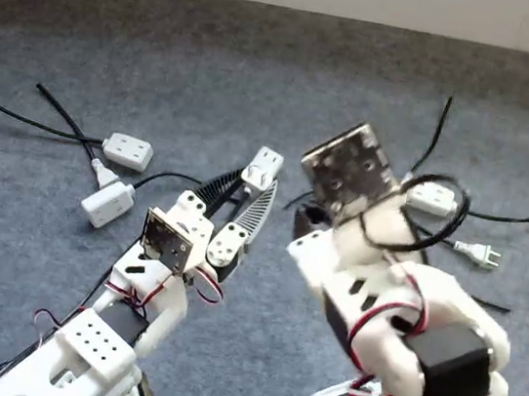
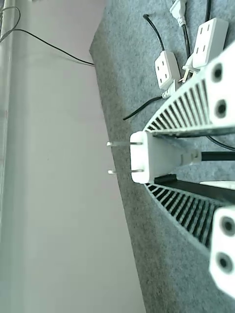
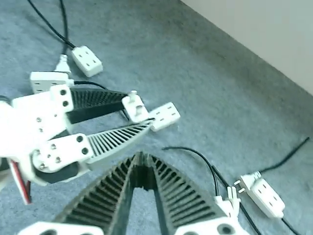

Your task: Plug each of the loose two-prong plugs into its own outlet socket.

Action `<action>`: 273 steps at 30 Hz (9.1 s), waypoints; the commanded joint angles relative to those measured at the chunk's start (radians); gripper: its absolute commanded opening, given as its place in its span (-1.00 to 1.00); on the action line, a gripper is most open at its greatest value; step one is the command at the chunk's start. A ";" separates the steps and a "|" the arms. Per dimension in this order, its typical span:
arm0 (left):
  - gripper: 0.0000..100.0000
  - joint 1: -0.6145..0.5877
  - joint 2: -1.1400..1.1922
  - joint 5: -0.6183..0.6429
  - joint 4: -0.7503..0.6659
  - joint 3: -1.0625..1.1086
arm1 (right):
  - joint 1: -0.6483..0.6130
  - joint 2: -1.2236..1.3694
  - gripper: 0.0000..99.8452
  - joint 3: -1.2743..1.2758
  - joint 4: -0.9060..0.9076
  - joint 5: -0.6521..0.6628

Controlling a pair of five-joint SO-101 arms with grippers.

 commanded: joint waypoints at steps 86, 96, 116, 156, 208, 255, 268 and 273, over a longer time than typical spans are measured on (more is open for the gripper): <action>-0.78 0.245 -0.021 -0.623 1.410 -0.346 | 0.558 -0.044 -0.98 0.173 -0.294 0.218; -0.44 0.259 -0.021 -0.628 1.409 -0.340 | 0.697 -0.044 -0.98 0.087 -0.203 0.218; -0.39 0.286 -0.010 -0.620 1.129 -0.243 | 1.084 -0.031 -0.98 0.099 -0.209 0.288; -0.69 0.265 1.136 -0.471 1.401 -1.070 | 1.084 -0.042 -0.98 0.194 -0.211 0.287; -0.94 0.271 1.300 -0.473 1.677 -1.239 | 1.178 -0.044 -0.98 0.193 -0.209 0.288; -0.94 0.262 0.150 -0.238 0.393 -0.228 | 0.969 -0.074 -0.98 0.214 -0.202 0.281; -0.98 0.202 0.147 -0.055 0.103 -0.113 | 0.532 -0.773 -0.99 0.688 -0.280 0.284; -0.98 0.251 0.150 -0.057 0.104 -0.113 | 0.432 -0.834 -0.99 0.825 -0.340 0.282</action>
